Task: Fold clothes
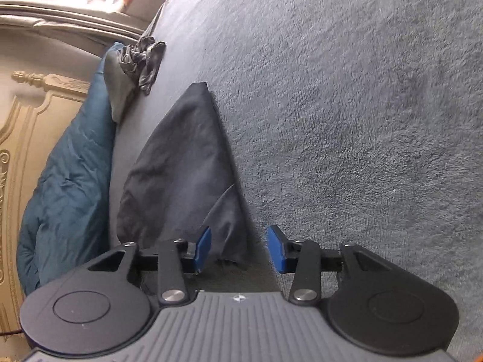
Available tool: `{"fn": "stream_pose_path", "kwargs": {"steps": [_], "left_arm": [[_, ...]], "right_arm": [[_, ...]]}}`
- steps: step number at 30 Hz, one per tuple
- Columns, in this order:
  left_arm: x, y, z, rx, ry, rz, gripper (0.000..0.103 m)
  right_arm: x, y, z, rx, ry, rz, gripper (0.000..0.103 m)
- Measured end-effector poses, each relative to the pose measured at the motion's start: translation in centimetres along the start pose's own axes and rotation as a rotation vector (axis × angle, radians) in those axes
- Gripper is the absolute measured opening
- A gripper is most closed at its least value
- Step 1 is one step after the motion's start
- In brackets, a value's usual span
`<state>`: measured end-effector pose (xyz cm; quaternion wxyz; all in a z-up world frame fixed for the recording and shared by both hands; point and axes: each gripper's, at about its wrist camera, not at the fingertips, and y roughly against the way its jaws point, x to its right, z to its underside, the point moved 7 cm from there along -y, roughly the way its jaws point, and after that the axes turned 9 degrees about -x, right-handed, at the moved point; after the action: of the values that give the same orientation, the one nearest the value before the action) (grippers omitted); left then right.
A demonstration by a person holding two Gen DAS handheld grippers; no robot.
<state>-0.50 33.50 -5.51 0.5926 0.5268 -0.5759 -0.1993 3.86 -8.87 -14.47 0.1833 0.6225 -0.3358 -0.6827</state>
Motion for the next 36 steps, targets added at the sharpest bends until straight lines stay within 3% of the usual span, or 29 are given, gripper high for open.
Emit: {"fn": "stream_pose_path", "kwargs": {"steps": [2,3,8,11,14,18,23,27,32,36], "left_arm": [[2.5,1.3,-0.7,0.059,-0.083,-0.004,0.045],[4.3,0.8,-0.9,0.051,-0.141,0.006,0.045],[15.0,-7.2,-0.6,-0.102,-0.453,0.075,0.044],[18.9,-13.6,0.2,-0.203,-0.515,0.062,0.036],[19.5,-17.7,0.1,-0.198,-0.558,-0.004,0.033],[19.1,-18.0,-0.6,-0.185,-0.517,0.04,0.032],[17.6,-18.1,-1.4,-0.202,-0.43,0.087,0.014],[17.3,-17.9,-1.5,-0.204,-0.395,0.102,0.014],[17.0,-17.6,-1.5,-0.198,-0.368,0.114,0.014],[16.8,-17.9,-1.7,-0.205,-0.34,0.127,0.014]], "right_arm": [[0.1,-0.6,0.0,-0.002,0.013,-0.032,0.033],[0.0,-0.9,-0.1,-0.005,0.022,-0.051,0.032],[0.4,-2.5,-0.8,-0.014,0.021,-0.086,0.021],[0.8,-3.0,-0.9,-0.019,0.009,-0.09,0.008],[1.3,-3.0,-0.8,-0.009,-0.005,-0.094,0.0],[2.5,-2.9,0.1,-0.006,-0.038,-0.102,0.0],[4.9,-3.4,2.1,-0.037,-0.143,-0.121,0.0],[5.6,-2.5,3.3,-0.046,-0.16,-0.098,0.0],[3.3,-1.0,0.4,0.043,-0.101,-0.134,0.003],[3.0,-3.9,-1.6,0.001,-0.146,-0.16,0.004]]}}
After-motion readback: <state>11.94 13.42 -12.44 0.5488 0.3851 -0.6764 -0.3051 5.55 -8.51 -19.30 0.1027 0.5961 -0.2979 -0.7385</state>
